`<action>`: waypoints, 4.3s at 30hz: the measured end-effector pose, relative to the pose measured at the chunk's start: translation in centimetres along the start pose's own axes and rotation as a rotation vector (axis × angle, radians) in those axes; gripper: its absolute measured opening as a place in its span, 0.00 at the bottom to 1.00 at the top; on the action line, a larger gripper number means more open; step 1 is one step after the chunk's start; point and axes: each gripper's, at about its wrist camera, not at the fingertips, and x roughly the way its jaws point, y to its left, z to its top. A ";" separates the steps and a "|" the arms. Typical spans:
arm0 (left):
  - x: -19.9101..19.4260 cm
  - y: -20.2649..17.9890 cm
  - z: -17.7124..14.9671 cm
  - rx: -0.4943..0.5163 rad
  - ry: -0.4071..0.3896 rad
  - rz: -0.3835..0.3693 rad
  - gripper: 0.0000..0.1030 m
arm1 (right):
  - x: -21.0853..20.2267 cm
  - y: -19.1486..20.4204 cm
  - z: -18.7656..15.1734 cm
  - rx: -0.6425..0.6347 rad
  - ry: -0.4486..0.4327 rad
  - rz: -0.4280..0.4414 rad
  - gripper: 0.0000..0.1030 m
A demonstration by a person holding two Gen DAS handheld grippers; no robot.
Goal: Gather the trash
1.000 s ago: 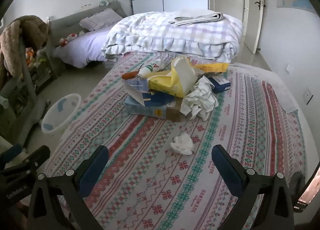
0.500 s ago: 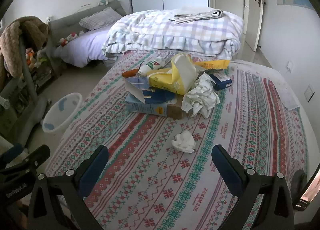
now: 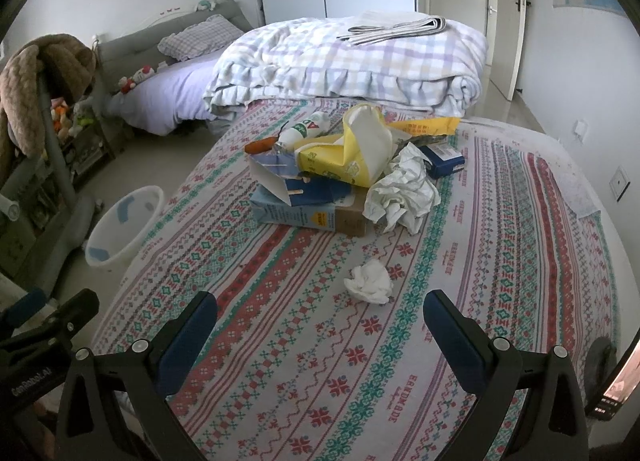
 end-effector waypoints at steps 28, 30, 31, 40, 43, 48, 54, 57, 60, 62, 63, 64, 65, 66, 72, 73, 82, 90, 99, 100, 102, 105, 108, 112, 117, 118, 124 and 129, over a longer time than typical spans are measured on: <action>0.0 0.0 -0.1 -0.002 -0.001 -0.001 0.99 | 0.2 0.0 -0.2 0.008 0.008 0.002 1.00; 0.0 0.0 -0.1 -0.001 -0.002 -0.001 0.99 | 0.2 0.0 -0.2 0.008 0.009 0.002 1.00; 0.0 0.0 -0.1 -0.001 -0.001 -0.001 0.99 | 0.2 -0.1 -0.2 0.008 0.009 0.002 1.00; 0.0 0.0 -0.1 -0.002 -0.002 0.000 0.99 | 0.1 -0.1 -0.1 0.010 0.009 0.002 1.00; 0.0 0.0 -0.1 -0.003 -0.001 -0.001 0.99 | 0.1 -0.1 -0.1 0.011 0.009 0.004 1.00; 0.0 0.0 -0.1 -0.002 -0.001 -0.001 0.99 | 0.1 -0.1 -0.1 0.011 0.009 0.003 1.00; 0.1 0.0 -0.2 -0.001 0.003 -0.002 0.99 | 0.1 -0.2 -0.1 0.012 0.010 0.005 1.00; 0.3 -0.1 -0.2 -0.001 0.009 -0.003 0.99 | 0.1 -0.2 -0.1 0.013 0.010 0.006 1.00; 0.3 -0.2 -0.3 0.005 0.016 -0.010 0.99 | 0.0 -0.3 0.0 0.018 0.009 0.008 1.00; 0.2 -0.3 -0.1 0.014 0.023 -0.022 0.99 | -0.1 -0.5 0.2 0.031 0.013 0.016 1.00; 0.1 -0.4 0.1 0.022 0.026 -0.032 0.99 | -0.2 -0.8 0.5 0.039 0.017 0.021 1.00; 0.1 -0.6 0.3 0.034 0.030 -0.045 0.99 | -0.3 -1.0 0.9 0.046 0.020 0.026 1.00; 0.0 -0.8 0.6 0.052 0.035 -0.057 0.99 | -0.4 -1.3 1.4 0.047 0.024 0.025 1.00; 0.1 -1.1 0.9 0.073 0.041 -0.067 0.99 | -0.5 -1.7 1.9 0.047 0.028 0.021 1.00; 0.5 -2.0 3.2 0.136 0.079 -0.116 0.99 | 0.1 -3.5 5.8 0.049 0.076 0.029 1.00; 0.7 -2.1 3.8 0.138 0.085 -0.120 0.99 | 0.4 -3.8 6.5 0.054 0.084 0.035 1.00; 3.4 -2.6 8.0 0.134 0.127 -0.129 0.99 | 5.0 -7.0 11.9 0.151 0.133 0.117 1.00; 8.9 -3.3 9.3 0.067 0.234 -0.214 0.99 | 11.5 -7.6 13.3 0.254 0.223 0.188 0.94; 11.7 -5.8 11.1 0.069 0.233 -0.328 0.99 | 15.4 -7.2 14.0 0.265 0.271 0.160 0.67; 12.0 -6.3 11.3 0.075 0.226 -0.339 0.98 | 15.7 -7.2 14.1 0.257 0.274 0.160 0.59; 12.6 -6.9 11.6 0.073 0.223 -0.363 0.94 | 15.7 -7.3 14.1 0.246 0.273 0.169 0.44; 13.6 -7.5 12.0 0.042 0.239 -0.417 0.88 | 15.4 -7.6 14.2 0.251 0.262 0.177 0.35; 14.4 -8.3 12.2 0.005 0.258 -0.490 0.79 | 14.5 -8.5 14.5 0.283 0.245 0.209 0.20; 14.9 -9.2 12.4 -0.009 0.251 -0.539 0.66 | 13.1 -9.6 14.9 0.289 0.208 0.204 0.14; 15.6 -10.1 12.5 -0.018 0.250 -0.563 0.55 | 11.8 -10.7 14.9 0.298 0.182 0.204 0.14; 15.8 -10.1 12.5 -0.025 0.252 -0.570 0.51 | 11.5 -10.9 14.9 0.298 0.177 0.203 0.14; 16.0 -10.6 12.7 -0.049 0.239 -0.610 0.20 | 9.8 -13.1 14.4 0.332 0.160 0.192 0.14; 13.9 -10.9 13.3 -0.026 0.181 -0.639 0.13 | 8.7 -14.5 13.7 0.350 0.153 0.177 0.14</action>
